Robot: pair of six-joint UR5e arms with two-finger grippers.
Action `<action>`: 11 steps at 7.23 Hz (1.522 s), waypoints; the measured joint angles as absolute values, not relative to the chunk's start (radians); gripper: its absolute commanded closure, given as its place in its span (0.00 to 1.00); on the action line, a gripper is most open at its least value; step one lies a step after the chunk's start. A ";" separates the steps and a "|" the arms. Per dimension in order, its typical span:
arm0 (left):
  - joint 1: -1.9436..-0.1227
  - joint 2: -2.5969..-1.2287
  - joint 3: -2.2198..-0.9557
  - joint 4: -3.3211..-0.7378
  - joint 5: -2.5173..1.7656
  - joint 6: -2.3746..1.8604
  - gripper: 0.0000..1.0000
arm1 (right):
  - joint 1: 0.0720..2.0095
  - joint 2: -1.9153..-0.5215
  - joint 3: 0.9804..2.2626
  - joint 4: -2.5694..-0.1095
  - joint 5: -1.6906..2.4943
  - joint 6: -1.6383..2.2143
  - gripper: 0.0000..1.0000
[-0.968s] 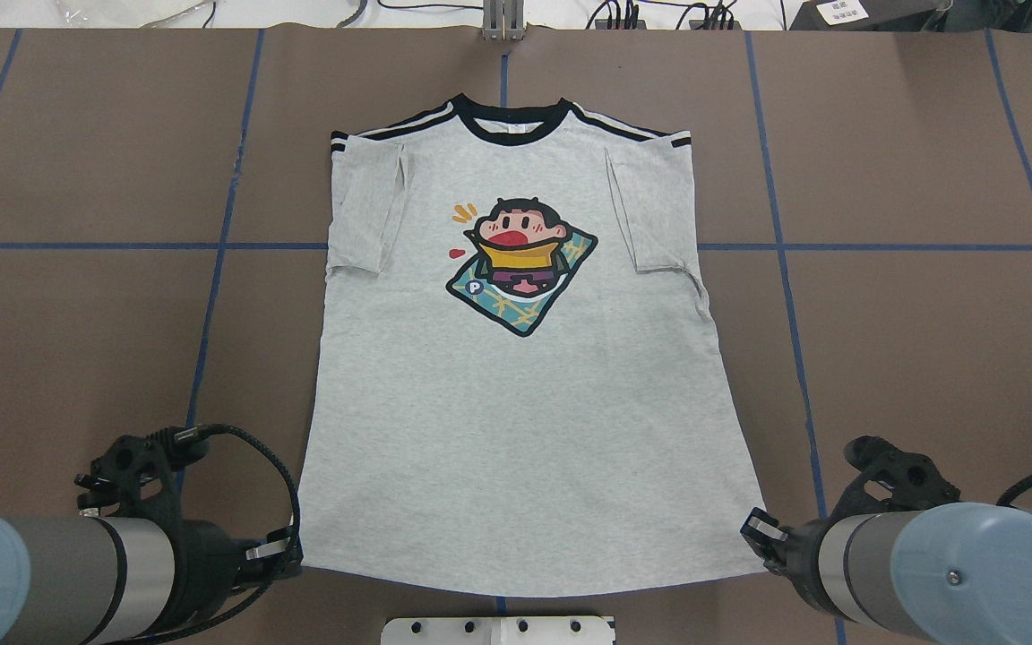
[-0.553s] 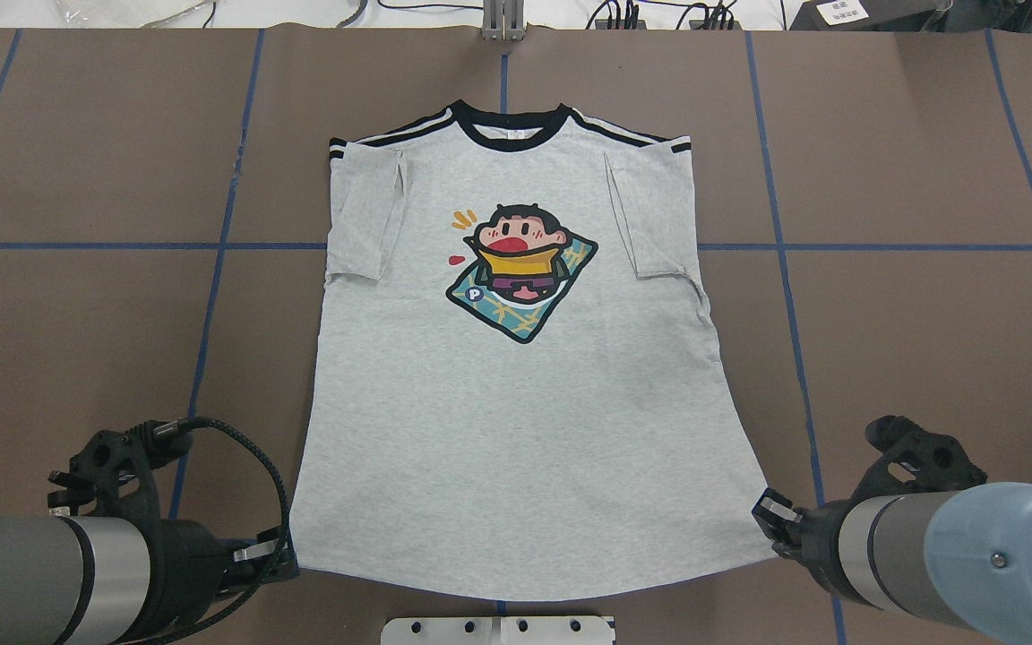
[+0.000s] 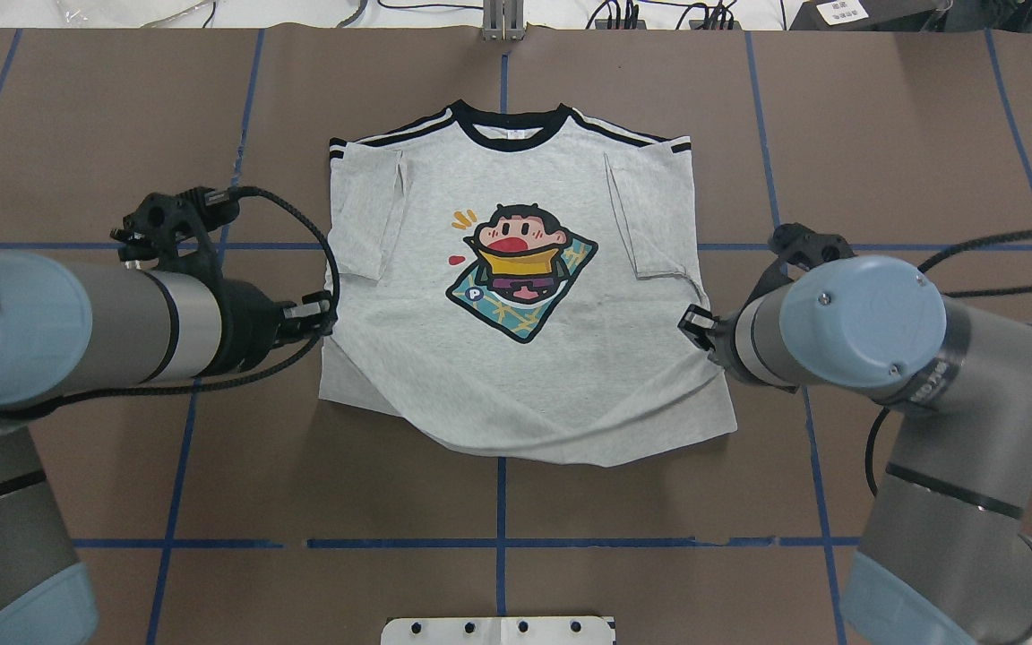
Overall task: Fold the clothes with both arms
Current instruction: 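Lift the hem with both grippers and fold it toward the collar, then lay the hem down at the collar and open both grippers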
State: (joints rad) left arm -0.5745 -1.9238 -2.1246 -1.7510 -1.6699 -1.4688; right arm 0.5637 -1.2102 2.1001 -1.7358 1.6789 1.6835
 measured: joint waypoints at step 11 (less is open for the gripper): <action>-0.801 -2.199 -1.202 -2.404 -1.635 -1.169 0.64 | 0.886 -0.756 1.137 -1.262 1.747 1.383 1.00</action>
State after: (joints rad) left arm -0.8010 -2.1991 -1.2021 -2.4043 -1.6345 -1.1693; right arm 0.8859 -0.7564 1.1366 -1.2622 1.7471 1.3830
